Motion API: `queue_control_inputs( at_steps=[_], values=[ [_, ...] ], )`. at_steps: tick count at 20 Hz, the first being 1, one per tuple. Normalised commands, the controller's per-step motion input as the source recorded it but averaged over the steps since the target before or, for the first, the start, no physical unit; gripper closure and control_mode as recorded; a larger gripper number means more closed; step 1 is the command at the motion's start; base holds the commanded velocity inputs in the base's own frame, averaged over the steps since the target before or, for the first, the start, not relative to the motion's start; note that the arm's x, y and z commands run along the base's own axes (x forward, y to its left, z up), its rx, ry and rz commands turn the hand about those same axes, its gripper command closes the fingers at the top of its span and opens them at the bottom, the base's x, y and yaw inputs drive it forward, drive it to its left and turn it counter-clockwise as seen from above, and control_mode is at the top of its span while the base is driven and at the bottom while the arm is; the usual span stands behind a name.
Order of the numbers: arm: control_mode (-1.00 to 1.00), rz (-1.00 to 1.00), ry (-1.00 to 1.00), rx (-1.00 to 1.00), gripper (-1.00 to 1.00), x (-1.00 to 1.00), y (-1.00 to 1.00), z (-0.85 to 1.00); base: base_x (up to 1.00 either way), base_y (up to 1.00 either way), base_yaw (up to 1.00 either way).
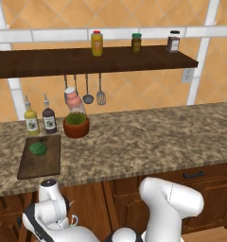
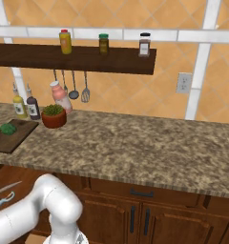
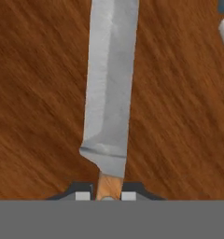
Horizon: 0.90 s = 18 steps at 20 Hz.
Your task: Place the appropriate cutting tool for cutting the broccoli skin on the cutting board.
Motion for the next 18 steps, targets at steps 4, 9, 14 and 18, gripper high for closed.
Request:
queue_control_inputs(
  at_steps=[4, 9, 14, 18],
  values=[
    [-1.0, -0.03, -0.06, 0.0, 1.0, -0.33, -0.27, 0.72, 0.0, 0.0, 0.0],
    [-1.0, -0.07, -0.07, 0.0, 1.0, -0.5, -0.35, 1.0, 0.0, 0.0, 0.0],
    [-1.0, -0.09, -0.08, 0.0, 1.0, -0.69, -0.24, 1.0, 0.0, 0.0, 0.0],
    [-1.0, -0.1, -0.1, 0.0, 1.0, -0.23, -0.03, 1.0, 0.0, 0.0, 0.0]
  ],
)
